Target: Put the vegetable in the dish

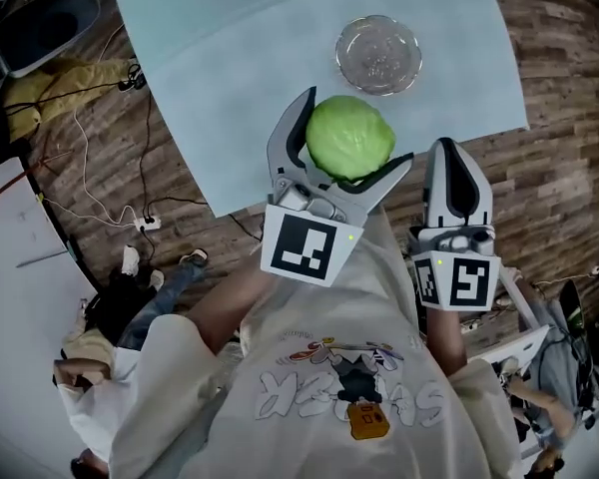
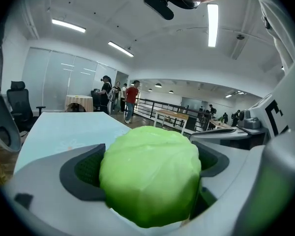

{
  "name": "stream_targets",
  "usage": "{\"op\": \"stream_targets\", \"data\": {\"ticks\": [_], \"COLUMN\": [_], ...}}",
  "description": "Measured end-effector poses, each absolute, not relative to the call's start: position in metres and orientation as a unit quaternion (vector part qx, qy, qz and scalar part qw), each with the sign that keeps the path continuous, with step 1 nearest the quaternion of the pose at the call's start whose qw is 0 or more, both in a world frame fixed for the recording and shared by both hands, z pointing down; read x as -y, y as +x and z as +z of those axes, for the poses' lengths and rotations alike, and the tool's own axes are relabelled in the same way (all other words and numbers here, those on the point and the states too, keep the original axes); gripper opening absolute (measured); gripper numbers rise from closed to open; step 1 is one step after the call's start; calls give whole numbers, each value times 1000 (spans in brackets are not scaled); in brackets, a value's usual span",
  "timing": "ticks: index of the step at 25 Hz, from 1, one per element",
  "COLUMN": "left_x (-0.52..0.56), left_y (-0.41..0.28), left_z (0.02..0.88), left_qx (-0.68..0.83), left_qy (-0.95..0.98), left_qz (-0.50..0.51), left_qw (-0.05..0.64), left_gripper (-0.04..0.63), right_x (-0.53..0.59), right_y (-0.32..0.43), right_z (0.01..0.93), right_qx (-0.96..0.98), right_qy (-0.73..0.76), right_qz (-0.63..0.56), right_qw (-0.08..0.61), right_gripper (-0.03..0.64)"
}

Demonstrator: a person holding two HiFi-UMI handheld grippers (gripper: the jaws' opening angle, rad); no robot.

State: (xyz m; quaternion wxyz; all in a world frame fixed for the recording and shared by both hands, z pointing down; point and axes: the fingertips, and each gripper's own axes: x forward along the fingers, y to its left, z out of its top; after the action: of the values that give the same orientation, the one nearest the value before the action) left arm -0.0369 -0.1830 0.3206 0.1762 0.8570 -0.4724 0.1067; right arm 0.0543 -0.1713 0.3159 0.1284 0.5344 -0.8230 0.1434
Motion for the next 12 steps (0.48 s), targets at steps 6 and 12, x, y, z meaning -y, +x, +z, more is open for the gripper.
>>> {"op": "stream_targets", "data": {"ticks": [6,12], "left_x": [212,233], "left_y": [-31,-30], "left_z": [353,398], "left_qx": [454,429], "left_qy": [866,869], "left_qz": [116,145], "left_qw": [177,199], "left_gripper": [548,548], "right_x": [188,199], "right_y": [56,49], "right_z": [346,379], "right_qx": [810,803], "right_qy": [544,543], "right_qz": [157,181], "right_qw": [151,168], "right_gripper": [29,29]}}
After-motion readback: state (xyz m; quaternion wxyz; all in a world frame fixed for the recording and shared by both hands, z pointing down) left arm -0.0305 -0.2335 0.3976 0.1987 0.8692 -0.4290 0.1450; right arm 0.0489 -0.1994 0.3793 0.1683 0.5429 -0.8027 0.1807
